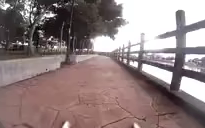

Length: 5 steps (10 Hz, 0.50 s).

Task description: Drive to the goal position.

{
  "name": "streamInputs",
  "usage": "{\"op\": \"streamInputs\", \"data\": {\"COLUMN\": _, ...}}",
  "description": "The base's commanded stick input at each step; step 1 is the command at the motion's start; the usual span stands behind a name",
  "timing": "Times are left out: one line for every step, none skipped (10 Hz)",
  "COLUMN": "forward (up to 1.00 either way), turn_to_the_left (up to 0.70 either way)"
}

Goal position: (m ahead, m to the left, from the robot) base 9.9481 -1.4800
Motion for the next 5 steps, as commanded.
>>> {"op": "streamInputs", "data": {"forward": 0.70, "turn_to_the_left": 0.00}}
{"op": "streamInputs", "data": {"forward": 0.70, "turn_to_the_left": 0.00}}
{"op": "streamInputs", "data": {"forward": 0.70, "turn_to_the_left": 0.00}}
{"op": "streamInputs", "data": {"forward": 0.70, "turn_to_the_left": 0.00}}
{"op": "streamInputs", "data": {"forward": 0.70, "turn_to_the_left": 0.00}}
